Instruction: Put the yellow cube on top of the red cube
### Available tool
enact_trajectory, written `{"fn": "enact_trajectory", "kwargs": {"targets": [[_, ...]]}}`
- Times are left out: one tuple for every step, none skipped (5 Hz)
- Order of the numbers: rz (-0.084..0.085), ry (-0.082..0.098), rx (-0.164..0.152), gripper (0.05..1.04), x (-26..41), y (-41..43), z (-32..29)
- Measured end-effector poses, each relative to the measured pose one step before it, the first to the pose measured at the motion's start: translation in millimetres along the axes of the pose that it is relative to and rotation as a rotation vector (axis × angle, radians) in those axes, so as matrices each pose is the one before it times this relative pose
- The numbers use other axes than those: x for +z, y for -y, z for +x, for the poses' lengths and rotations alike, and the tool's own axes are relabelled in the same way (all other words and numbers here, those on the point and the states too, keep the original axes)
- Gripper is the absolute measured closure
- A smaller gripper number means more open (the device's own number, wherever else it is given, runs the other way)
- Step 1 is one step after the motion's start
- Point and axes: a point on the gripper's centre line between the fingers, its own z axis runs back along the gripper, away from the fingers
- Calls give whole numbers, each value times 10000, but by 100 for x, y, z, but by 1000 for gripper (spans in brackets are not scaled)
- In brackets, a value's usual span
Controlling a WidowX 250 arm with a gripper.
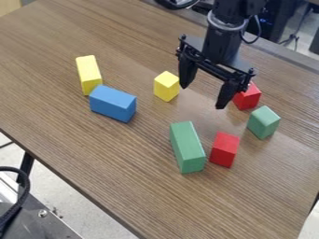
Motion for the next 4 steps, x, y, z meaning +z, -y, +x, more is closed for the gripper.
{"fn": "enact_trajectory", "kwargs": {"targets": [[19,-293,24,83,-810,-2,-400],[-112,202,858,83,-198,-798,470],[-77,2,1958,83,-806,-2391,-73],[-31,49,1378,83,85,-987,358]]}}
